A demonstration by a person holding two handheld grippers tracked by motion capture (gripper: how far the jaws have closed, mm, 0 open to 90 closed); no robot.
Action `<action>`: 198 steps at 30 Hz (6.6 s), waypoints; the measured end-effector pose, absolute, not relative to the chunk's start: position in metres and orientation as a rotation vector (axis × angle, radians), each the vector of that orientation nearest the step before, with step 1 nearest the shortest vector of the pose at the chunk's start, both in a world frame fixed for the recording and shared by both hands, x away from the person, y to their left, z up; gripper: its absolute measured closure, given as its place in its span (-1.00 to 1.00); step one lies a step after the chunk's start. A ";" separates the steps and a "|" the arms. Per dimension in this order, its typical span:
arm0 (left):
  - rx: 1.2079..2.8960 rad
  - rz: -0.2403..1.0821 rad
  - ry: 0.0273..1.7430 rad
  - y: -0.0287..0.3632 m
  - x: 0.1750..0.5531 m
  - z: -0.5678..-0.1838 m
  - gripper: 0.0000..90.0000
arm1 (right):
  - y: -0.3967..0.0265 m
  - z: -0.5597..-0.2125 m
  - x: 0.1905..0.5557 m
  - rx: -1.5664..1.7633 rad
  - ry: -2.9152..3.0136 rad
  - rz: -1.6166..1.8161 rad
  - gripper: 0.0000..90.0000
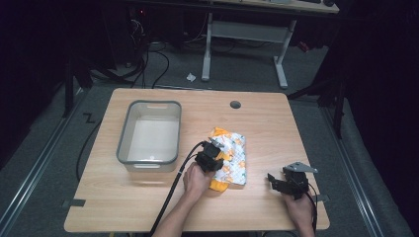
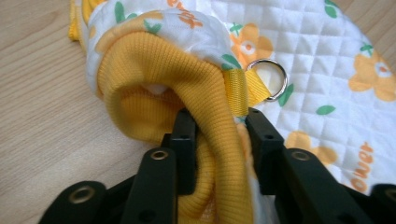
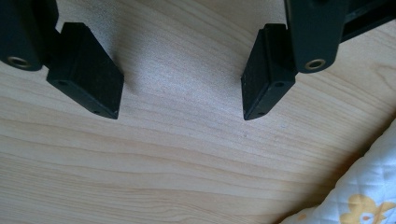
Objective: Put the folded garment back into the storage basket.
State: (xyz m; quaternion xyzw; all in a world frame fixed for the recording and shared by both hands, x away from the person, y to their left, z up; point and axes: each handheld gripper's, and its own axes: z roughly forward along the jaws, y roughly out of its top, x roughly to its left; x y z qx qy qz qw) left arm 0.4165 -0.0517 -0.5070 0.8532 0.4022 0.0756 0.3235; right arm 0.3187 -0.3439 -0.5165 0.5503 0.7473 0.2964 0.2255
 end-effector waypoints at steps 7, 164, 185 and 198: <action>2.214 0.146 1.053 -0.048 0.419 -0.505 0.66 | -0.344 -0.516 0.319 1.516 2.062 0.818 -0.33; 1.896 0.372 1.188 0.179 0.438 -0.392 0.69 | -0.344 -0.516 0.319 1.520 2.061 0.818 -0.33; 1.935 0.335 1.254 0.180 0.459 -0.419 0.69 | -0.344 -0.516 0.319 1.520 2.061 0.818 -0.34; 1.973 0.319 1.276 0.175 0.469 -0.431 0.69 | -0.344 -0.516 0.319 1.520 2.062 0.818 -0.34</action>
